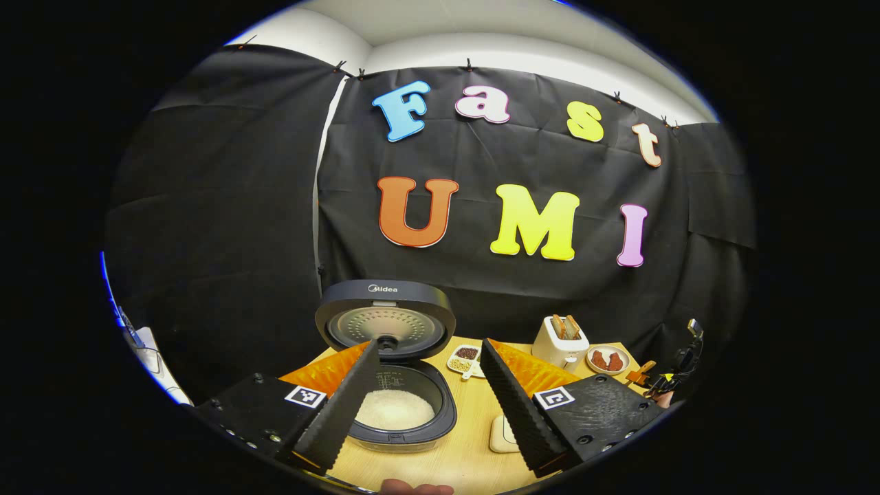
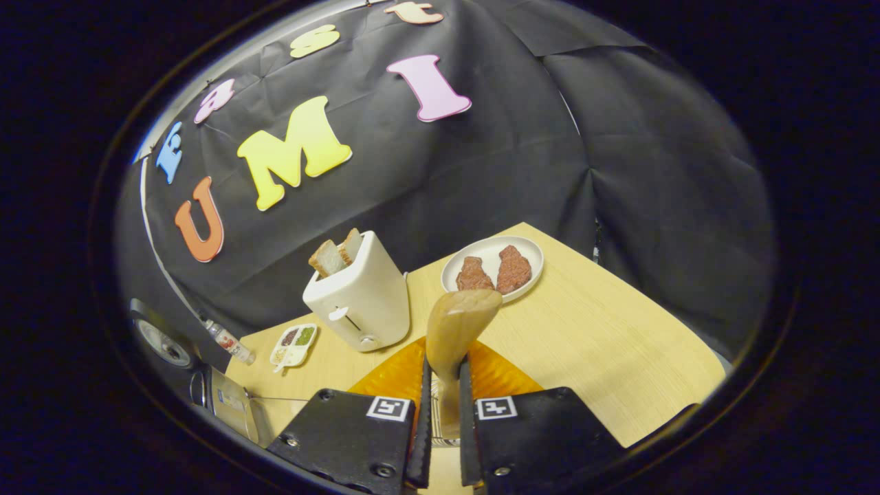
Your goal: Close the left gripper, press the button to open the rice cooker; take a wooden spoon from the chopstick holder with the right hand, scoop a spoonful of rice and pour it into the rice cooker, then put the wooden spoon back into the chopstick holder.
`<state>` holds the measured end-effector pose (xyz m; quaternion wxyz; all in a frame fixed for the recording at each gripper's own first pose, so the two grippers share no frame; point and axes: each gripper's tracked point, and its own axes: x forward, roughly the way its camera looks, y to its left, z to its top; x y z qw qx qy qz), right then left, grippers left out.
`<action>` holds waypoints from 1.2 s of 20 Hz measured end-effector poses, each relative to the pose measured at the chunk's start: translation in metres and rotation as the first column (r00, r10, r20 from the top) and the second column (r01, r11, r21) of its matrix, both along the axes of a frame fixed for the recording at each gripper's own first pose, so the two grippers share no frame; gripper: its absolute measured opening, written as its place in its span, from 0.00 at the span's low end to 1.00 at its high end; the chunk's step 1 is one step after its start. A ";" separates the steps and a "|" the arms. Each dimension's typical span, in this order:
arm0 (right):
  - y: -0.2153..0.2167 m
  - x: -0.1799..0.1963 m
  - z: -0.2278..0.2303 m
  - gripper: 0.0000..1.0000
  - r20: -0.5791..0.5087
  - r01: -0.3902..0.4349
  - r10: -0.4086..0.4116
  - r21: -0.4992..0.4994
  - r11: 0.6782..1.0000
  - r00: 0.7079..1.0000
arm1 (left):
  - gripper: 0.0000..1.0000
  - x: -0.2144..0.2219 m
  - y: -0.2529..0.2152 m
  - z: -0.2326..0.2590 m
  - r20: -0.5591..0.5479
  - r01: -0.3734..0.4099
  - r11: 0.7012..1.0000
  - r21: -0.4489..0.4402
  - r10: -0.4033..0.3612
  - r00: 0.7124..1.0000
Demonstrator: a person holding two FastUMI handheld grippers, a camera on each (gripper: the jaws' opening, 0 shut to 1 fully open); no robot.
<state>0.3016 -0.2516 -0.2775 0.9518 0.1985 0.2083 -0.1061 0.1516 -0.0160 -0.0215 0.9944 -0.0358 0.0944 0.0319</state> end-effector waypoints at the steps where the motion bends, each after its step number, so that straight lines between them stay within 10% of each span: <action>1: -0.002 -0.002 0.005 0.24 0.008 0.007 -0.007 -0.018 1.000 1.000 | 0.95 0.001 0.000 0.001 0.006 0.002 1.000 -0.001 -0.002 1.000; 7: -0.021 -0.022 0.067 0.80 0.081 0.069 -0.060 -0.118 0.991 0.995 | 0.95 0.011 0.011 0.018 0.051 0.000 1.000 0.003 0.000 0.999; 12: -0.021 -0.049 0.133 0.78 0.170 0.113 -0.074 -0.231 0.966 0.983 | 0.89 0.019 0.029 0.030 0.069 -0.039 0.999 0.013 0.038 0.997; 14: -0.015 -0.063 0.161 0.99 0.200 0.125 -0.067 -0.292 0.948 0.977 | 0.95 0.025 0.031 0.043 0.097 -0.037 0.999 0.014 0.036 0.995; 24: 0.020 -0.140 0.222 0.97 0.267 0.133 -0.036 -0.353 0.926 0.963 | 0.95 0.102 0.069 0.046 0.108 -0.076 0.997 0.003 0.075 0.991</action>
